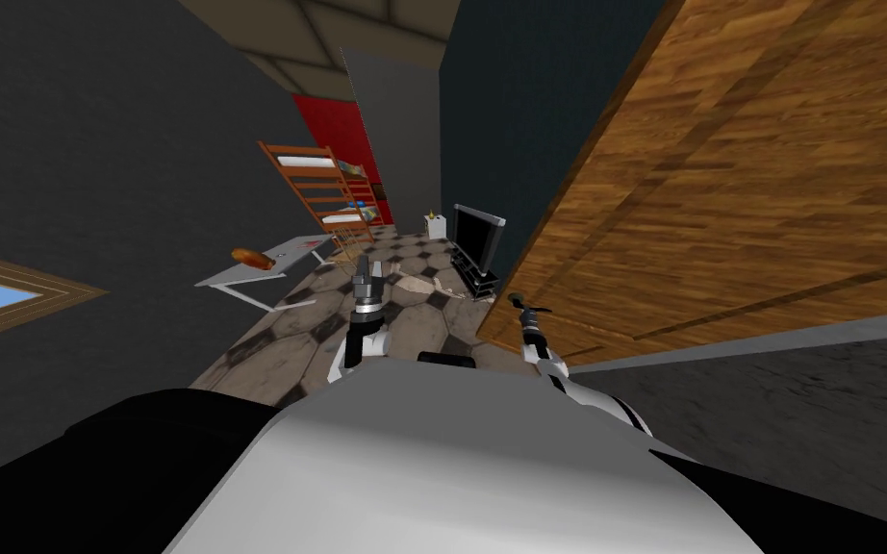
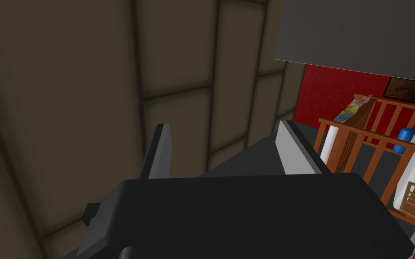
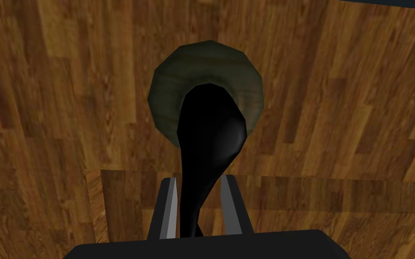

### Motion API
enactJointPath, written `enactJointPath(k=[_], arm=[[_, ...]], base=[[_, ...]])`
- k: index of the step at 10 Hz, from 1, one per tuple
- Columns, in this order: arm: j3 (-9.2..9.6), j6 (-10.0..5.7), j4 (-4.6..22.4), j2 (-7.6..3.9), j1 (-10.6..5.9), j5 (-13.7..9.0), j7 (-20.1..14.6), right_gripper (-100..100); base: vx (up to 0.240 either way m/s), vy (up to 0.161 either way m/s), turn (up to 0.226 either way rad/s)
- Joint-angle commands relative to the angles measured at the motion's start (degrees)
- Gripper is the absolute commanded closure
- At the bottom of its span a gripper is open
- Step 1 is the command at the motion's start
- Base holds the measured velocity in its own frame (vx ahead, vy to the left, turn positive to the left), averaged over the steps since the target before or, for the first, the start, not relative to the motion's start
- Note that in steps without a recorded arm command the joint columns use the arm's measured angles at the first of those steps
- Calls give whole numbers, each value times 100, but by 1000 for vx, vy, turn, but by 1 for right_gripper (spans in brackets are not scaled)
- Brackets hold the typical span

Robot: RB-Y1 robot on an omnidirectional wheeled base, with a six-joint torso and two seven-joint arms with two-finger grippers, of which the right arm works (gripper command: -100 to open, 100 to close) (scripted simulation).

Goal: Pull the door open

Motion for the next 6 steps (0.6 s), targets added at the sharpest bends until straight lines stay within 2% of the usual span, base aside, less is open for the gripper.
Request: enactJointPath(k=[1, 2, 3, 6], arm=[[78, -111, 83, -28, -39, 52, -79, 100], [126, -138, 80, -46, -32, 84, -133, 100], [87, -132, 151, -40, -52, 58, -93, 100], [243, -235, 138, -81, -14, 183, -277, 100]], base=[[-188, -49, 82], [-194, -68, 86], [-88, -32, 31], [-155, -44, 70]])
